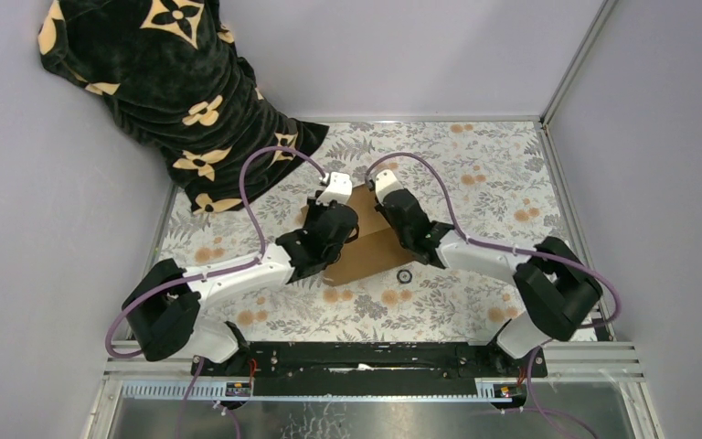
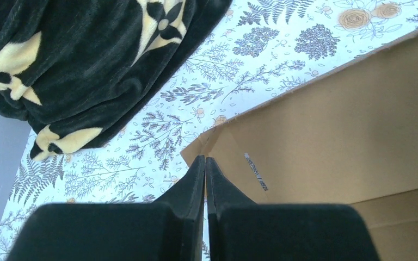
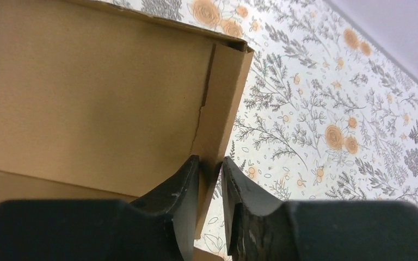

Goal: Fold the paper box

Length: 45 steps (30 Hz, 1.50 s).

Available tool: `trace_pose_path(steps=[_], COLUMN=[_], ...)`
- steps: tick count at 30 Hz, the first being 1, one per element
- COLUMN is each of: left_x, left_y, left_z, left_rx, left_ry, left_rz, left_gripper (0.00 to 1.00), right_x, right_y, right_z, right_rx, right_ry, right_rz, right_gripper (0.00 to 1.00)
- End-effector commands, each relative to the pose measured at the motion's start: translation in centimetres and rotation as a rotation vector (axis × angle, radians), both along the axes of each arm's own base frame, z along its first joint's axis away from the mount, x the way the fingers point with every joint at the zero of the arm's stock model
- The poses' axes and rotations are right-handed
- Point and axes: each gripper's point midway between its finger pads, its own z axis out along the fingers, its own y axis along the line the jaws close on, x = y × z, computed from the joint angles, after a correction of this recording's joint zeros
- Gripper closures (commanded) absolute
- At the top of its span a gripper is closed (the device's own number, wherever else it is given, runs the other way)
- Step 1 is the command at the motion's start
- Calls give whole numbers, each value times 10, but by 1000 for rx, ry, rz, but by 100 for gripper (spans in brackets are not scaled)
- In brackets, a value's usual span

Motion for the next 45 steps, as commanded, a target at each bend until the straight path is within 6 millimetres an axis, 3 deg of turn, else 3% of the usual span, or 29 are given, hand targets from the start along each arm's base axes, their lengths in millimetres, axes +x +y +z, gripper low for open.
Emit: trace_pose_path(steps=[1, 9, 14, 16, 20, 25, 30, 35, 40, 45], left_x=[8, 48, 84, 102, 125, 122, 117, 112, 103, 94], left_y=[11, 47, 74, 74, 49, 30, 41, 46, 33, 21], left_z=[17, 52, 66, 53, 7, -49, -91, -121, -145, -158], left_rx=[-91, -183, -262, -283, -267, -359, -422, -465, -520, -573], left_ry=[-79, -106, -91, -11, 179, 303, 444, 561, 662, 700], left_rz=[91, 161, 205, 183, 110, 24, 9, 10, -28, -83], left_gripper=[92, 89, 85, 86, 95, 95, 96, 97, 98, 98], right_x=[-6, -25, -31, -29, -26, -18, -11, -1, 9, 15], right_y=[12, 27, 38, 45, 64, 86, 104, 107, 103, 112], right_z=[48, 67, 62, 61, 56, 35, 16, 8, 9, 9], right_rx=[104, 167, 165, 166, 187, 186, 192, 238, 291, 336], right_ry=[-129, -74, -8, 6, 59, 130, 208, 315, 371, 329], right_rz=[67, 190, 246, 260, 303, 340, 364, 357, 354, 397], right_gripper=[72, 72, 72, 72, 73, 74, 75, 75, 75, 73])
